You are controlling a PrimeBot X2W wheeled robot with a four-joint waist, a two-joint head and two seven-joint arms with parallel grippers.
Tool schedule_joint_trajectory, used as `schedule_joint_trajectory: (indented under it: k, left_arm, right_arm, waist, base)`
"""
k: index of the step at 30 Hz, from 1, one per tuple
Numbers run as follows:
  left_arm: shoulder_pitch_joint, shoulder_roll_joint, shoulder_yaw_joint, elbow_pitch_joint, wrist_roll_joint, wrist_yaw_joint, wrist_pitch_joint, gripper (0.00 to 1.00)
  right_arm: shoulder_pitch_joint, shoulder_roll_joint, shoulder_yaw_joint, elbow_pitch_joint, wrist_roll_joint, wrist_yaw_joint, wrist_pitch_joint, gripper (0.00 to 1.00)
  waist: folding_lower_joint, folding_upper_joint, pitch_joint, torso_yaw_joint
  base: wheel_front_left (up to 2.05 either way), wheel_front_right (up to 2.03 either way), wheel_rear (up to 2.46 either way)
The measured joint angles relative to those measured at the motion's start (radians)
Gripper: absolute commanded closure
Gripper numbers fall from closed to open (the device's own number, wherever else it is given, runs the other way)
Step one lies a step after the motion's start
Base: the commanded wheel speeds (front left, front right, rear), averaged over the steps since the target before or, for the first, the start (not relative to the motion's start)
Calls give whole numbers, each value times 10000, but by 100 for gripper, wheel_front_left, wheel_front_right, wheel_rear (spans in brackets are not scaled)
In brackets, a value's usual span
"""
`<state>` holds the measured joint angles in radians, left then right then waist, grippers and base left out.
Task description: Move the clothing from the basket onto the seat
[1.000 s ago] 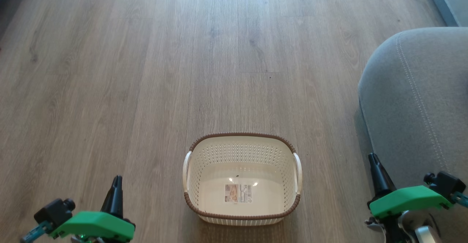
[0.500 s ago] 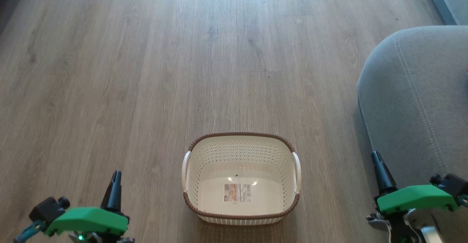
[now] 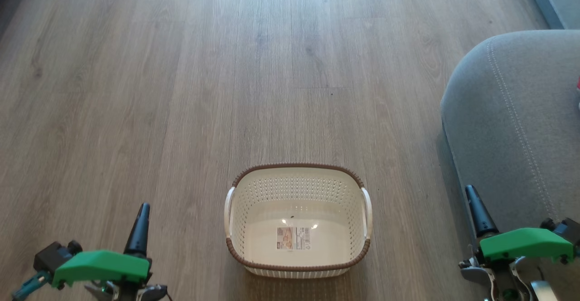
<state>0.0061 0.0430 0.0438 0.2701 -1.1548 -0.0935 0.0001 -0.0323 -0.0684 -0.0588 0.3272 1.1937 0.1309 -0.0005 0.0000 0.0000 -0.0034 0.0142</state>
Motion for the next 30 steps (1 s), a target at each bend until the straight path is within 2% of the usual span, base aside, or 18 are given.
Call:
schedule_joint_trajectory:
  k: [30]
  left_arm:
    - [-508, -6, 253, 40, -3488, -194, 844, 100]
  right_arm:
    - [-198, 144, -583, -334, 3196, -2, 855, 100]
  waist:
    - [0, 0, 52, -114]
  base:
    - [0, 0, 0]
